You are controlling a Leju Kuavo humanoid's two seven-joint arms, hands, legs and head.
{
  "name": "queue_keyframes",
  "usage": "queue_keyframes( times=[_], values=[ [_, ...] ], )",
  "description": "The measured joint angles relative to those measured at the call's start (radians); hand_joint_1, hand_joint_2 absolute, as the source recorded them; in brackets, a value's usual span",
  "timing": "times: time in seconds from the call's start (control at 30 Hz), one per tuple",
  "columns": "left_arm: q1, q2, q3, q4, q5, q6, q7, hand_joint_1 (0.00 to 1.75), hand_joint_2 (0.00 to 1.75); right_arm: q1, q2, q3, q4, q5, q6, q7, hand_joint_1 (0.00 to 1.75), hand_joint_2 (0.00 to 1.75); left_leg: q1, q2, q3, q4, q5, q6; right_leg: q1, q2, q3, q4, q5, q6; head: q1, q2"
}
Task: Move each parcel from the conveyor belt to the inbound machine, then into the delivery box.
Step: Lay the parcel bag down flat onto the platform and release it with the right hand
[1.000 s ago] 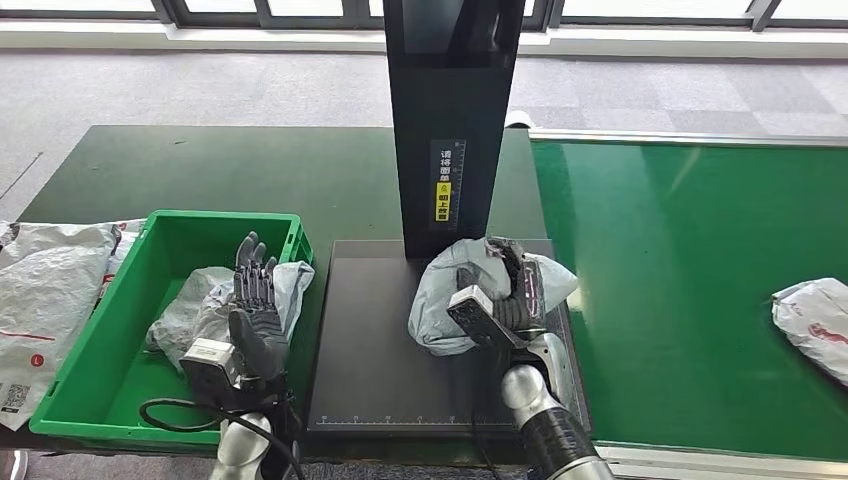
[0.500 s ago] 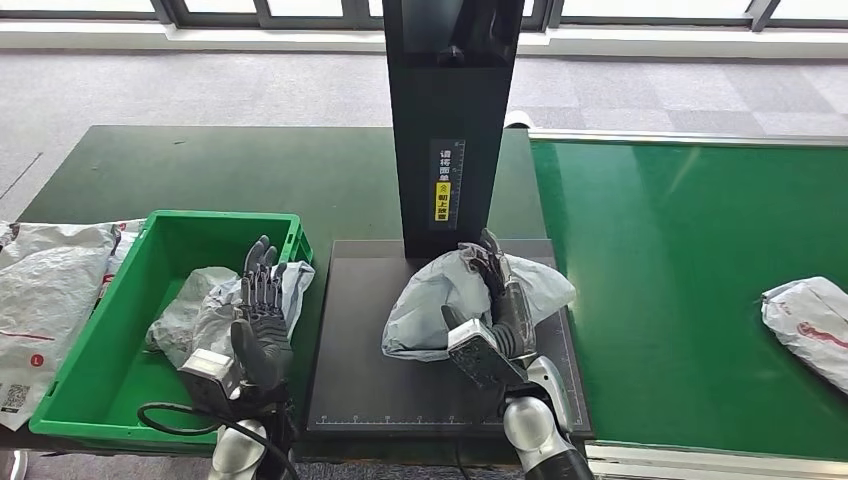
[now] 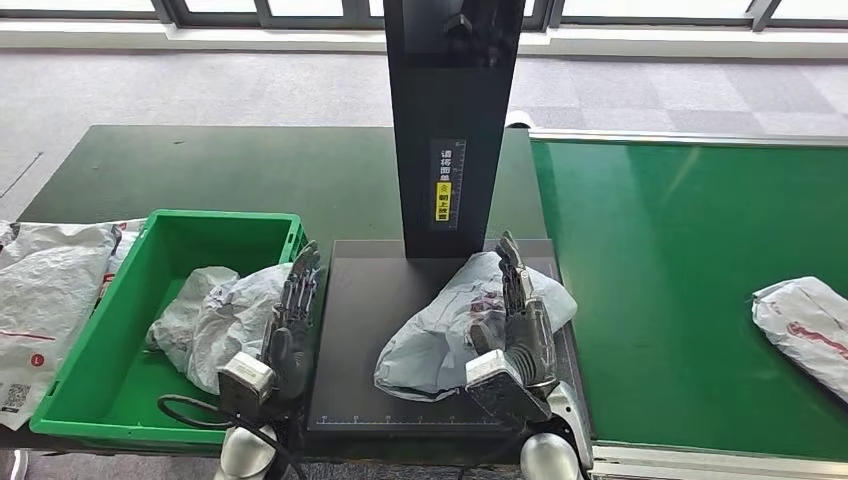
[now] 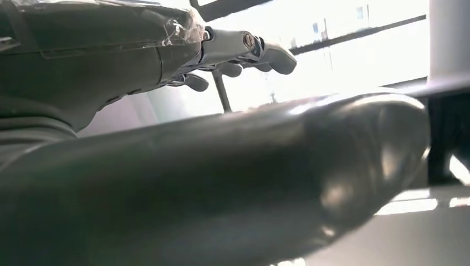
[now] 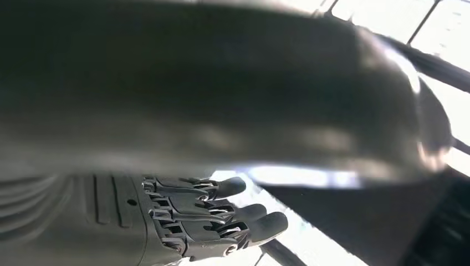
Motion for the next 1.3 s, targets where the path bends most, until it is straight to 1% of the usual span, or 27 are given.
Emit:
queue_keyframes(
  times=[0.1,0.2,0.33,0.4,0.53,0.57,0.67,0.7,0.8,0.87,1.0,1.07,1.13,1.23,1.3],
  values=[
    [-0.003,0.000,-0.032,0.017,-0.062,-0.007,0.001,0.00,0.00,0.037,-0.001,0.000,-0.065,0.023,-0.038,-0.015,0.00,1.75,0.000,0.000,0.000,0.000,0.000,0.000,0.000,0.000,0.000,0.000,0.000,0.000,0.000,0.000],
    [-0.005,0.000,-0.054,0.029,-0.076,-0.007,0.001,0.00,0.00,0.058,-0.002,0.000,-0.103,0.029,-0.047,-0.018,0.00,1.75,0.000,0.001,0.000,0.000,0.000,0.000,0.000,0.001,-0.001,0.000,0.000,0.000,0.000,0.000],
    [-0.009,0.000,-0.065,0.043,-0.103,-0.007,0.007,0.00,1.75,0.071,-0.003,0.000,-0.128,0.013,-0.050,-0.030,0.00,1.75,0.000,0.001,0.000,0.000,0.000,0.000,0.000,0.000,-0.001,0.000,0.000,0.000,0.000,0.000],
    [-0.019,0.000,-0.079,0.057,-0.163,-0.007,0.022,0.00,1.75,0.081,-0.003,0.000,-0.144,-0.029,-0.069,-0.069,0.00,1.75,0.000,0.001,0.000,0.000,0.000,0.000,0.000,0.000,0.000,0.000,0.000,0.000,0.000,0.000],
    [-0.057,-0.008,-0.139,0.138,-0.309,-0.002,0.058,0.00,1.75,0.108,-0.002,0.001,-0.201,-0.081,-0.166,-0.178,0.00,1.75,0.000,0.000,0.000,0.000,0.000,0.000,0.000,0.000,0.000,0.000,0.000,0.000,0.000,0.000],
    [-0.069,-0.013,-0.156,0.168,-0.334,0.002,0.066,0.00,1.31,0.113,-0.002,0.005,-0.215,-0.085,-0.192,-0.196,0.00,1.75,0.000,0.000,0.000,0.000,0.000,0.000,0.000,0.000,0.000,0.000,0.000,0.000,0.000,0.000],
    [-0.109,-0.025,-0.199,0.265,-0.391,0.012,0.078,0.00,1.31,0.118,-0.003,0.030,-0.249,-0.112,-0.259,-0.221,0.00,1.75,0.000,0.001,0.000,0.000,0.000,0.000,-0.001,0.000,0.000,0.000,0.000,0.000,0.000,0.000],
    [-0.124,-0.028,-0.210,0.299,-0.410,0.016,0.081,0.00,1.75,0.117,-0.004,0.040,-0.255,-0.125,-0.272,-0.223,0.00,1.75,0.000,0.001,0.000,0.000,0.000,0.000,-0.001,0.000,0.000,0.000,0.000,0.000,0.000,0.000],
    [-0.169,-0.039,-0.235,0.400,-0.466,0.046,0.108,0.00,1.75,0.111,-0.006,0.066,-0.262,-0.155,-0.279,-0.224,0.00,1.75,0.000,0.001,0.001,0.000,0.000,0.000,0.000,0.000,0.000,0.000,0.000,0.000,0.000,0.000],
    [-0.207,-0.049,-0.250,0.483,-0.499,0.088,0.137,0.00,1.75,0.107,-0.009,0.080,-0.262,-0.160,-0.278,-0.224,0.00,1.75,0.000,0.001,0.001,0.000,0.000,0.000,0.000,0.000,0.000,0.000,0.000,0.000,0.000,0.000],
    [-0.285,-0.069,-0.305,0.648,-0.508,0.158,0.188,0.00,1.75,0.097,-0.012,0.102,-0.262,-0.161,-0.261,-0.224,0.00,1.75,0.000,0.001,0.001,0.000,0.001,0.000,0.000,0.000,0.002,0.000,0.000,0.000,0.000,0.000],
    [-0.313,-0.076,-0.343,0.704,-0.506,0.187,0.215,0.58,1.75,0.092,-0.012,0.108,-0.262,-0.166,-0.252,-0.224,0.00,1.75,0.000,0.000,0.002,0.000,0.001,0.000,0.000,0.000,0.002,0.000,0.000,0.000,0.000,0.000],
    [-0.333,-0.080,-0.379,0.750,-0.506,0.238,0.241,1.15,1.75,0.088,-0.013,0.113,-0.262,-0.171,-0.245,-0.224,0.00,1.75,0.000,0.000,0.001,0.000,0.001,0.000,0.000,0.000,0.002,0.000,0.000,0.000,0.000,0.000],
    [-0.351,-0.083,-0.416,0.795,-0.505,0.318,0.253,1.15,1.75,0.087,-0.013,0.113,-0.262,-0.172,-0.244,-0.224,0.00,1.75,0.000,0.000,0.001,0.000,0.000,0.000,-0.001,0.000,0.002,0.000,0.000,0.000,0.000,0.000],
    [-0.361,-0.086,-0.428,0.815,-0.503,0.340,0.255,1.15,1.75,0.086,-0.013,0.113,-0.262,-0.172,-0.244,-0.224,0.00,1.75,0.000,0.000,0.001,0.000,0.000,0.000,0.000,0.000,0.002,0.000,0.000,0.000,0.000,0.000]
  ],
)
